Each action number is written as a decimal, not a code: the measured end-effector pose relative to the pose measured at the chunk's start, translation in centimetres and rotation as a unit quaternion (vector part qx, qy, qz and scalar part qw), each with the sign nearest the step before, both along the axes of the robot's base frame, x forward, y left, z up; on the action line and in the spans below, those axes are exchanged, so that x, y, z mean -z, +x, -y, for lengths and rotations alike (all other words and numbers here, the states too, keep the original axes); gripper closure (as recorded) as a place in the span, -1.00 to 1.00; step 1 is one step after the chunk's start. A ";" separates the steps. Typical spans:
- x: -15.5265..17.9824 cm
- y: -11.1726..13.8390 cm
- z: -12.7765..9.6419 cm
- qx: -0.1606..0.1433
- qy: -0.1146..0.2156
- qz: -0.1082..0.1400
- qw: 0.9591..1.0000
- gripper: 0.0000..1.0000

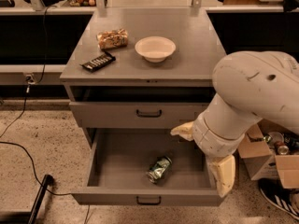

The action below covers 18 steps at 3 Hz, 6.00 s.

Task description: Pick green can from middle drawer and place on counter

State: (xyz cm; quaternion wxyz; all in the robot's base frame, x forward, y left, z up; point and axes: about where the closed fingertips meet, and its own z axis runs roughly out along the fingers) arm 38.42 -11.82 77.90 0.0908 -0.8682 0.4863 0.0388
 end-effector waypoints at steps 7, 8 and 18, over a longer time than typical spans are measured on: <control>22.9 10.4 -6.6 -0.244 0.005 0.077 0.967 -1.00; 27.0 11.5 -6.9 -0.273 -0.022 0.065 0.960 -1.00; 36.9 18.7 -5.5 -0.191 -0.011 0.056 0.980 0.28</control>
Offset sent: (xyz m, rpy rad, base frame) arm 0.1711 0.0687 -0.0257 0.1034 -0.5598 0.2698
